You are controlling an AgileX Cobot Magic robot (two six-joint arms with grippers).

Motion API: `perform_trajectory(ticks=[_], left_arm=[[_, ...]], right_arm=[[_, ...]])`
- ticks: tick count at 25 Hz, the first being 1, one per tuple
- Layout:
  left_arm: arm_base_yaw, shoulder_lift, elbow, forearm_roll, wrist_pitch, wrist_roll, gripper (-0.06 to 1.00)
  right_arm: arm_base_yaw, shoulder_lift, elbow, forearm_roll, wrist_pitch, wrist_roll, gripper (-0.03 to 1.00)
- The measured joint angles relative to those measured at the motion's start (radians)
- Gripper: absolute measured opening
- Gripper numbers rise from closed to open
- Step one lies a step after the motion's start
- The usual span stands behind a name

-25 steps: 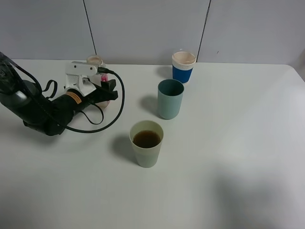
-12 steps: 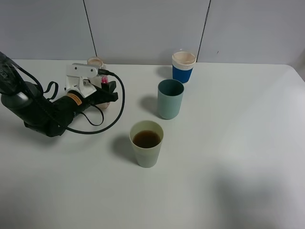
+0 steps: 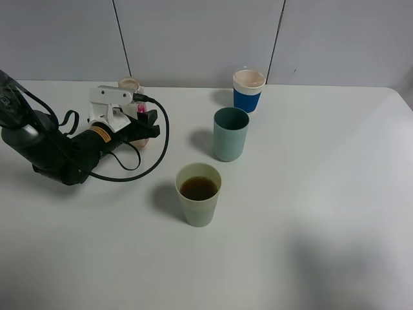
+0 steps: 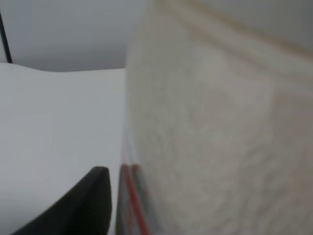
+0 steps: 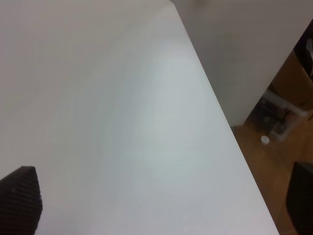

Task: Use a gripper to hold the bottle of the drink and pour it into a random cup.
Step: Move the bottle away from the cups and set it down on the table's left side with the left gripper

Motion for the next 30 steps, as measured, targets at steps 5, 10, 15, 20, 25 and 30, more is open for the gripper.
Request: perform_trajectory(ticks=[5,10,15,20,25,30], left_arm=[[0.000,0.000,0.000,-0.002,0.001,-0.016,0.70],[0.000,0.000,0.000,-0.015,0.001,-0.082,0.80],[0.000,0.000,0.000,-0.015,0.001,-0.109,0.82],[0.000,-0.012,0.000,-0.014,0.001,-0.237,0.88],[0.000,-0.064,0.000,0.007,0.001,-0.272,0.89],[-0.002,-0.105,0.001,0.036,0.035,-0.277,0.89]], right_arm=[[0.000,0.000,0.000,0.000,0.000,0.000,1.00],[0.000,0.000,0.000,0.000,0.000,0.000,1.00],[0.000,0.000,0.000,0.000,0.000,0.000,1.00],[0.000,0.000,0.000,0.000,0.000,0.000,1.00],[0.000,0.000,0.000,0.000,0.000,0.000,1.00],[0.000,0.000,0.000,0.000,0.000,0.000,1.00]])
